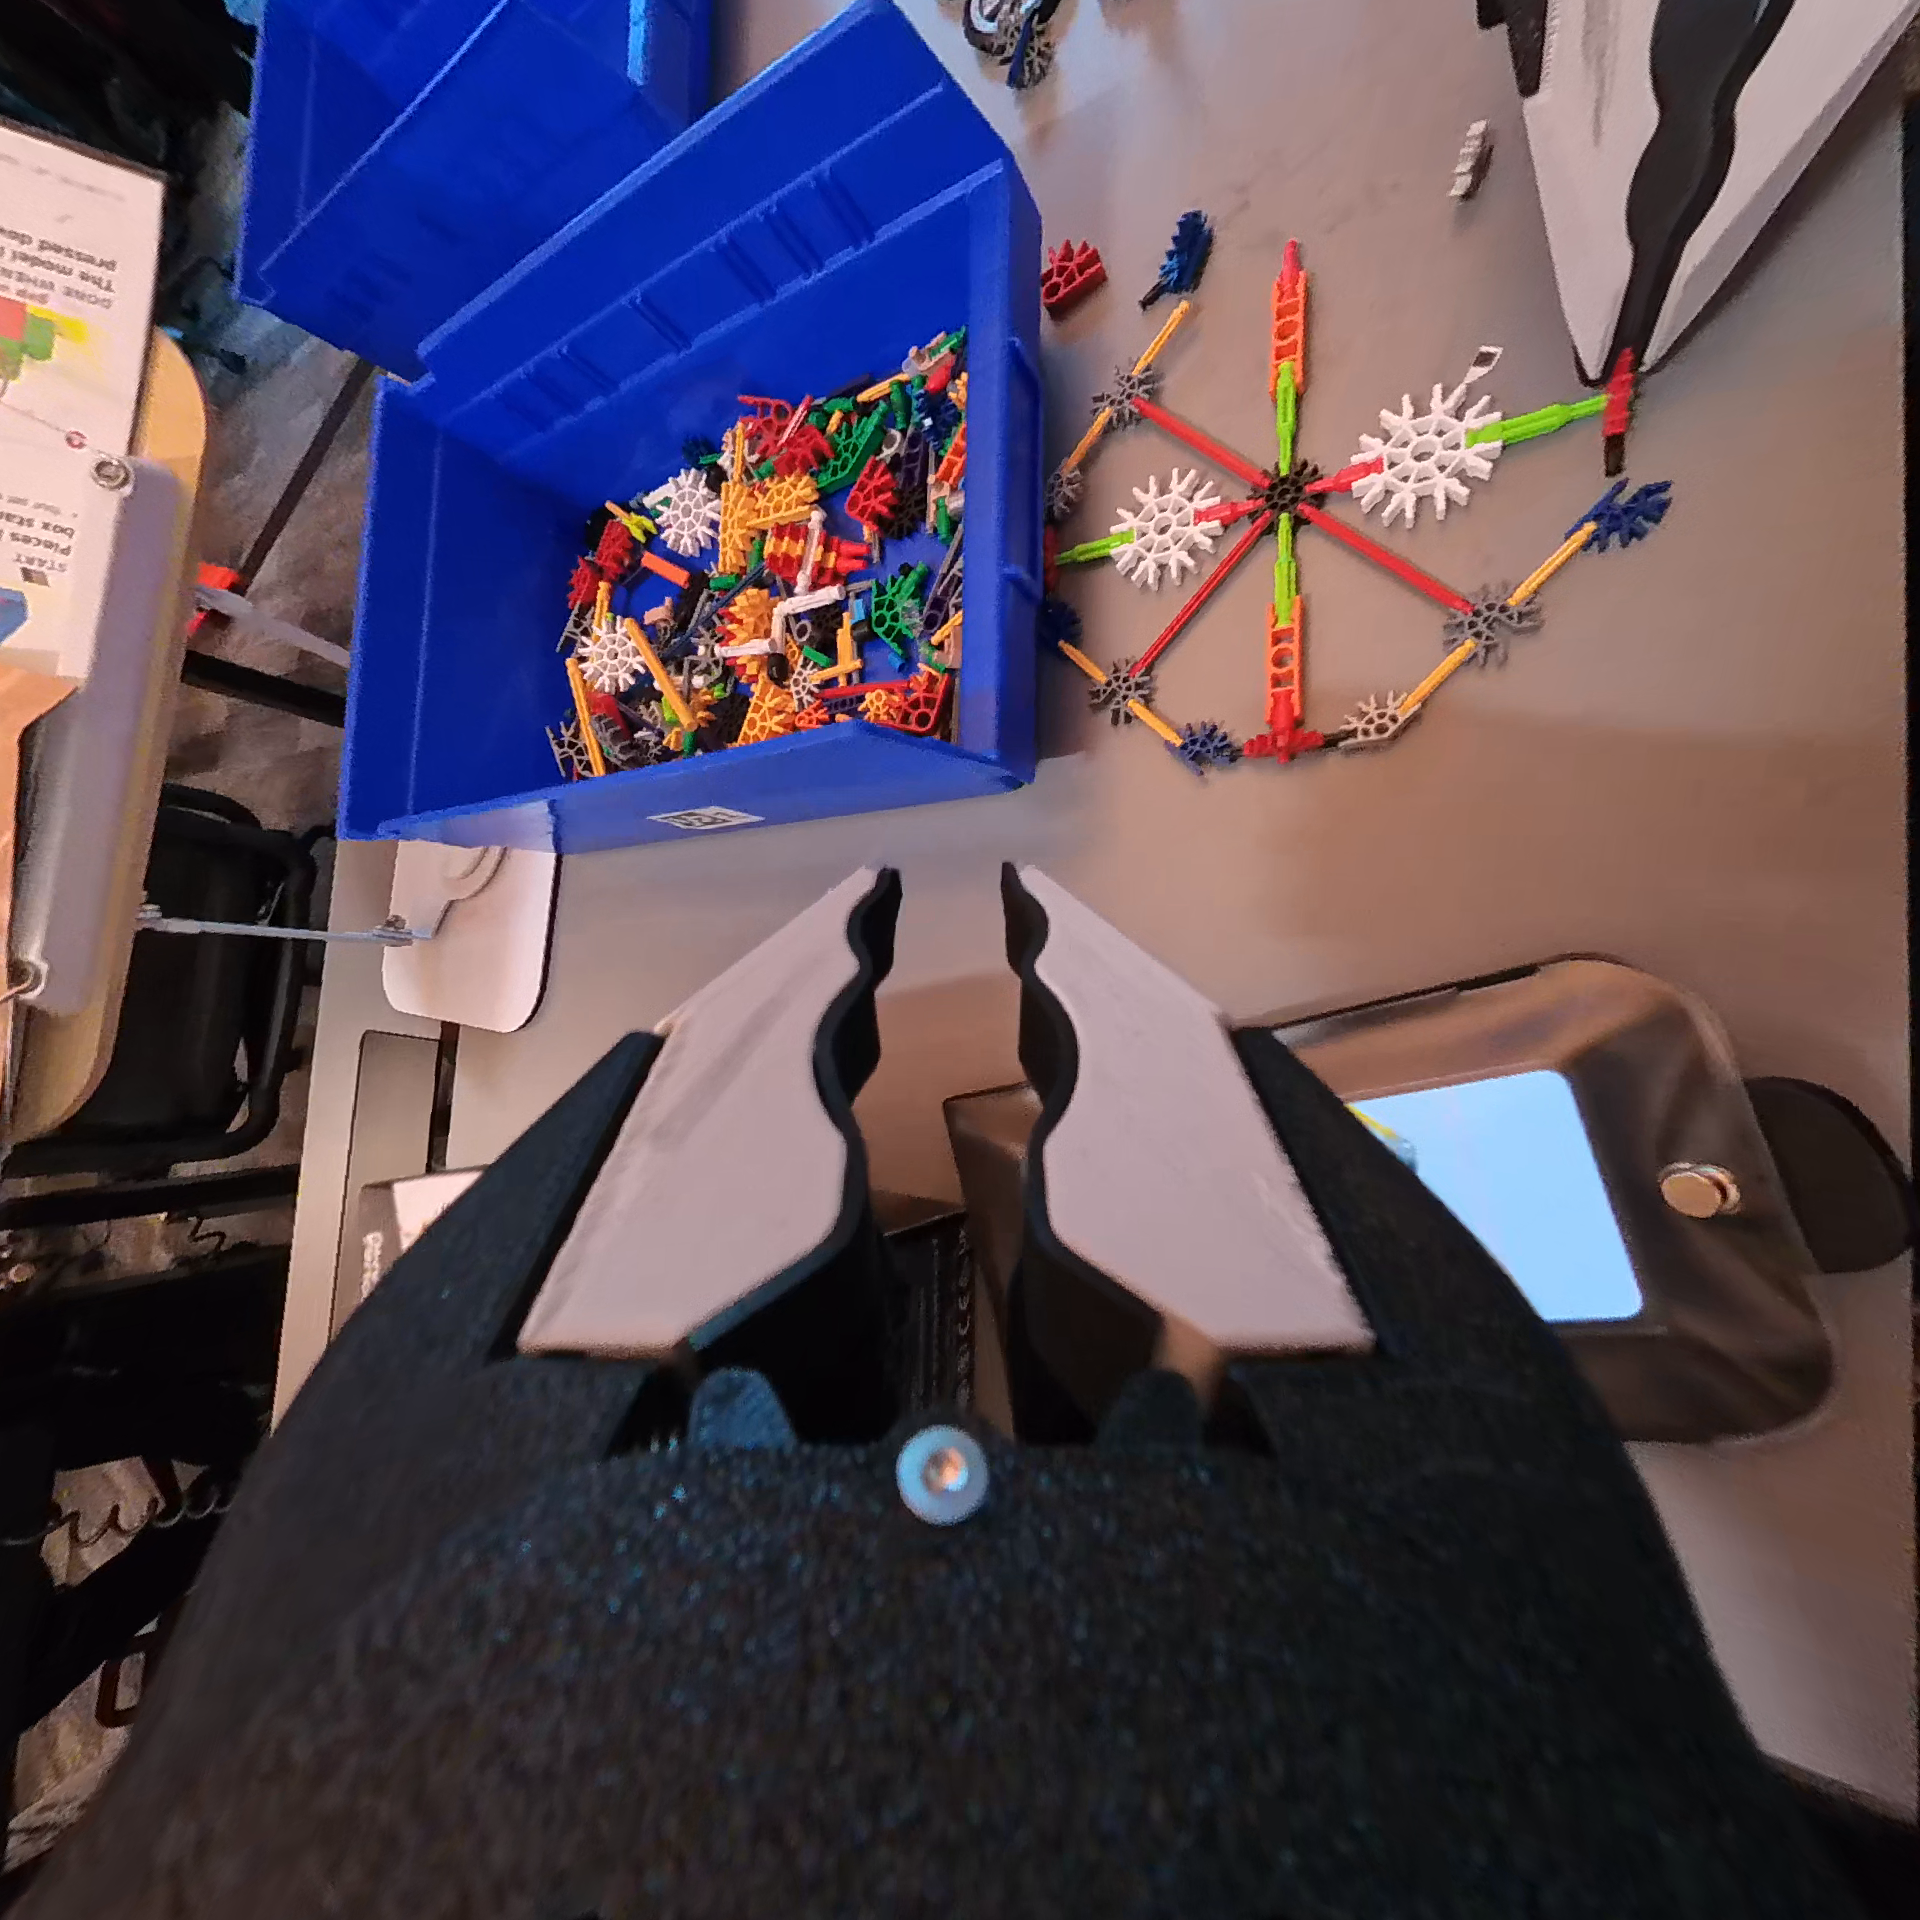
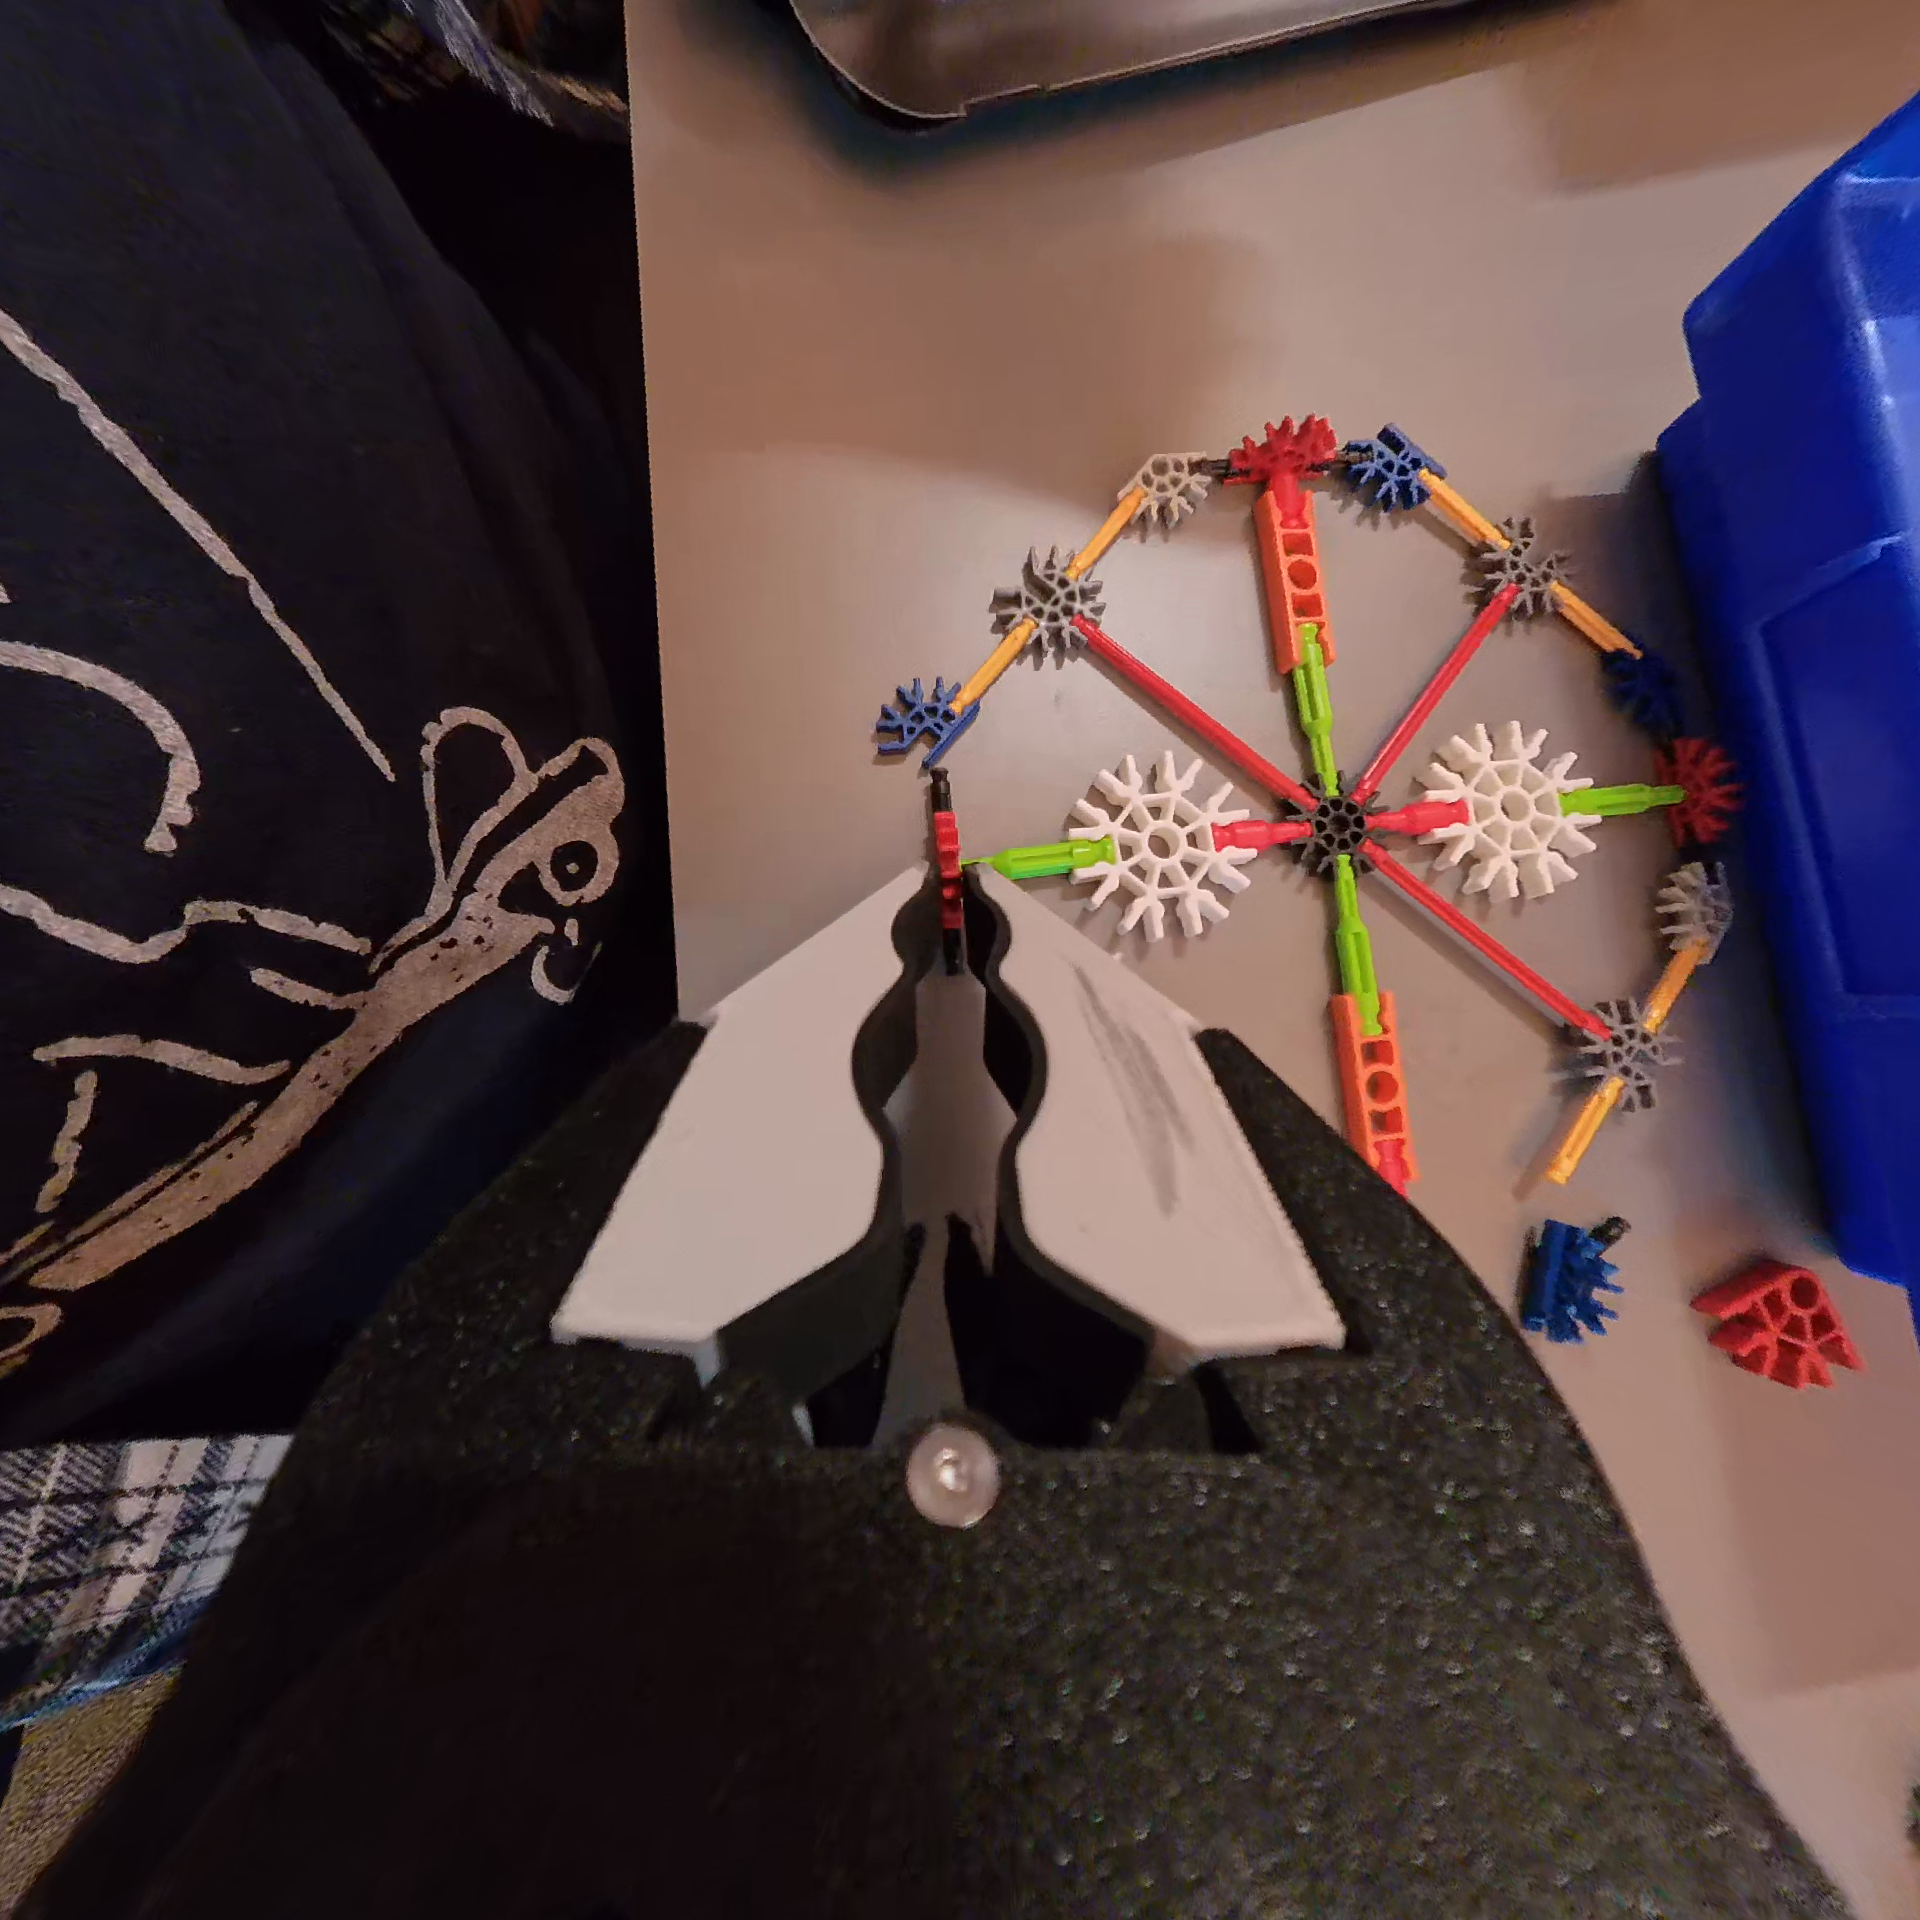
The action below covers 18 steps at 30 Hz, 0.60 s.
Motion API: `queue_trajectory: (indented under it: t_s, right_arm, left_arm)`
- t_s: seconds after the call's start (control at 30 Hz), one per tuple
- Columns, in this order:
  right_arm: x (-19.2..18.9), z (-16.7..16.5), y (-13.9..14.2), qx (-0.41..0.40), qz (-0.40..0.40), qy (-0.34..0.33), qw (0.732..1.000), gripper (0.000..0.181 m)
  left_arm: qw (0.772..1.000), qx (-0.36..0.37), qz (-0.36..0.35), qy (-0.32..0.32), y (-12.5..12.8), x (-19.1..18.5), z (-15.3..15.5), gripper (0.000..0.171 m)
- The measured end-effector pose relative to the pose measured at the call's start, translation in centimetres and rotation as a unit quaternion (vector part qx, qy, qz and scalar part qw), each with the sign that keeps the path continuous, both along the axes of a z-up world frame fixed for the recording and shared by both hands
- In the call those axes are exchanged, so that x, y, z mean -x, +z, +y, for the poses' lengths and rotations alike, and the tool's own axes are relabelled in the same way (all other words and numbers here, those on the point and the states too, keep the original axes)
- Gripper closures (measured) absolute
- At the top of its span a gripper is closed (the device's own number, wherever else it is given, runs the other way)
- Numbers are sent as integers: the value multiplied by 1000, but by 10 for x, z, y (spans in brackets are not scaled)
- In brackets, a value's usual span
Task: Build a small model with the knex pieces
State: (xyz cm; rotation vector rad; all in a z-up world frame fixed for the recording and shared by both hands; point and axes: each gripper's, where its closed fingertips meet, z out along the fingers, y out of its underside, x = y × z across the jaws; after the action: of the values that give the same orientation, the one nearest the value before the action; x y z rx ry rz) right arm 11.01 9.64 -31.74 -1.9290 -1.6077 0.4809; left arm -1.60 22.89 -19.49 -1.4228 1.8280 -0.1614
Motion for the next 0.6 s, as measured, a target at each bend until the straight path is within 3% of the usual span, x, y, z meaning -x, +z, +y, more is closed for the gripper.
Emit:
queue_trajectory:
  t_s: [0.6]
  right_arm:
    - [-6, -3, 0, 36, 6, -9, 999, 178]
  left_arm:
    - [1000, -3, -3, 4, 2, 6, 4, 153]
